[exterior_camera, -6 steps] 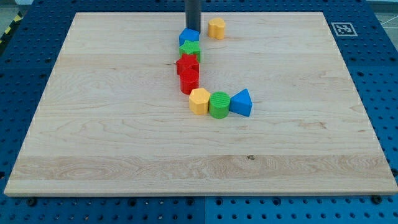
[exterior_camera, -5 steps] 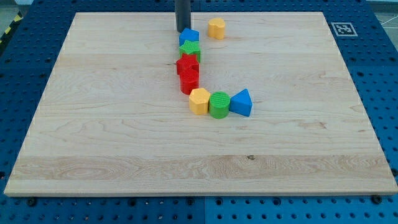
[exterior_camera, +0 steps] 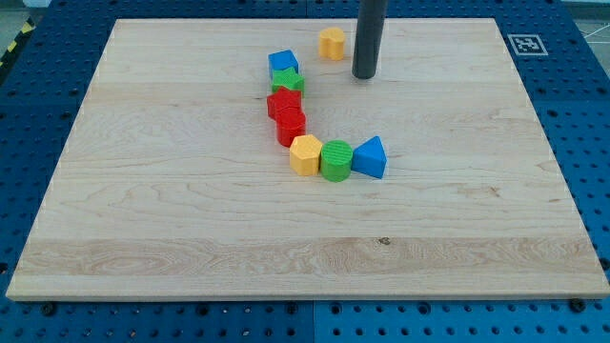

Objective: Move yellow heart towards center left

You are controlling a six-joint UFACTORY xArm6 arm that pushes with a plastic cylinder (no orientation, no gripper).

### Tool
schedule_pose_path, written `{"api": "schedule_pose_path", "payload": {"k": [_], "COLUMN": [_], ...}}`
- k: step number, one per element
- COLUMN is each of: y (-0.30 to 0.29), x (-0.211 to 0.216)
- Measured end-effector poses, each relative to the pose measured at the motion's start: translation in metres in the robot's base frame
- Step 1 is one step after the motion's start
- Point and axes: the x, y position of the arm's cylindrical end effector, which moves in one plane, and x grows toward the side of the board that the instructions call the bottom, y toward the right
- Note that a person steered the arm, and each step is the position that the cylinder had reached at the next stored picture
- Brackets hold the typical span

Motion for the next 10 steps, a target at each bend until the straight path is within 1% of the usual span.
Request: {"api": "schedule_pose_path", "payload": {"k": [1, 2, 4, 10], "y": [0.010, 0.006, -0.022, -0.167], "x": [-0.041, -0.052, -0.055, -0.055]}}
